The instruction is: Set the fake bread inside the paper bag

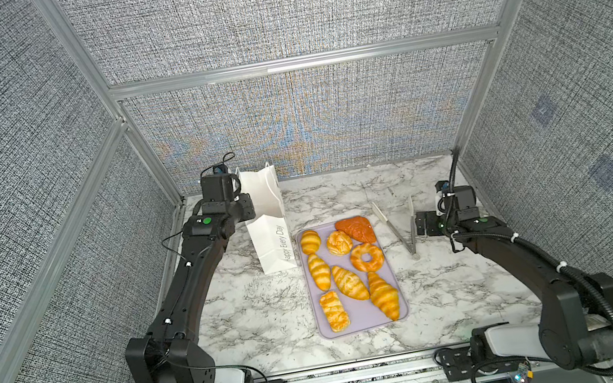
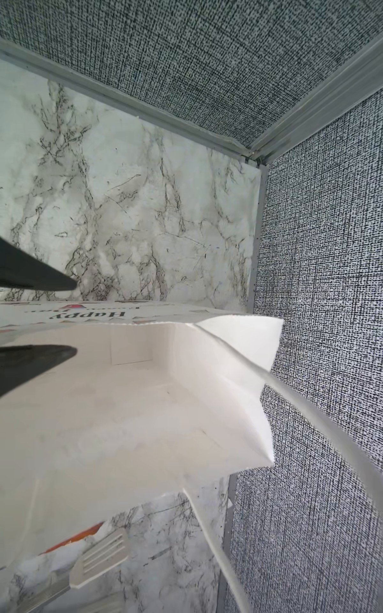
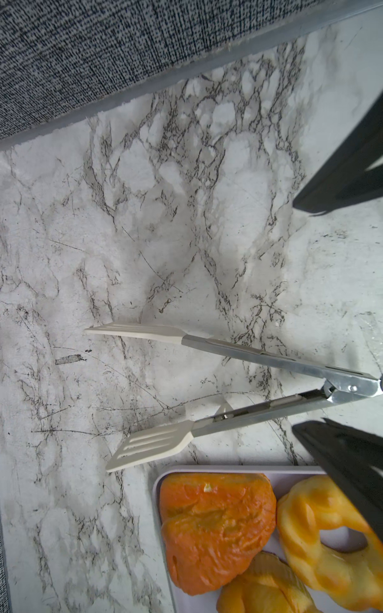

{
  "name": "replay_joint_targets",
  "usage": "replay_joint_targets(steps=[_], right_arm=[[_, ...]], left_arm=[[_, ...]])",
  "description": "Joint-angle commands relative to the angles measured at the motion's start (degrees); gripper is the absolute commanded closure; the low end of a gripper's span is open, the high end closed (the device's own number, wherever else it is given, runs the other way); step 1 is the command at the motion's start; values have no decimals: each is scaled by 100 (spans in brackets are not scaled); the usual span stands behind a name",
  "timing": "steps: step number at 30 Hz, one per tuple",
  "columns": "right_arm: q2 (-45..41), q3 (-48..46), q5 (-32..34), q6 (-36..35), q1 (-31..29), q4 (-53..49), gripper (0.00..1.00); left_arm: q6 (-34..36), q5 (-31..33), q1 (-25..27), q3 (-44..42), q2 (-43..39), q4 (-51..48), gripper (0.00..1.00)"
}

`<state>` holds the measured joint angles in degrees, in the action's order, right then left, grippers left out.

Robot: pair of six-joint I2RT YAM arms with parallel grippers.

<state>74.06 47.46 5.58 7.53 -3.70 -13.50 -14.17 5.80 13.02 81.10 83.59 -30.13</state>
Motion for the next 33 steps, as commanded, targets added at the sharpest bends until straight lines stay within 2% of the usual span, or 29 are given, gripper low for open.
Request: replay_joint_targets(steps=[1, 6, 8, 11, 17, 31, 33], right_arm=[[-15, -8, 151, -41, -3, -40, 1], [-33, -9, 224, -50, 0, -40, 1], [-32, 1, 224, -45, 1, -30, 1], [-23, 12, 198, -43, 1, -37, 1], [-23, 22, 107, -88, -10, -1, 1], [100, 83, -62, -150, -66, 46, 1], [112, 88, -91, -158, -63, 62, 1]], left_arm=[[-97, -100, -31, 24, 26, 88, 77], [-208, -223, -140, -23, 43, 127, 97], [-299, -155, -183, -37, 23, 124, 100], [-479, 149, -213, -57, -86, 102, 100], [-653, 360, -323, -297, -389, 130, 100], [-1065, 118, -537, -999, -839, 396, 100], [-1036, 98, -546, -1005, -878, 427, 96]])
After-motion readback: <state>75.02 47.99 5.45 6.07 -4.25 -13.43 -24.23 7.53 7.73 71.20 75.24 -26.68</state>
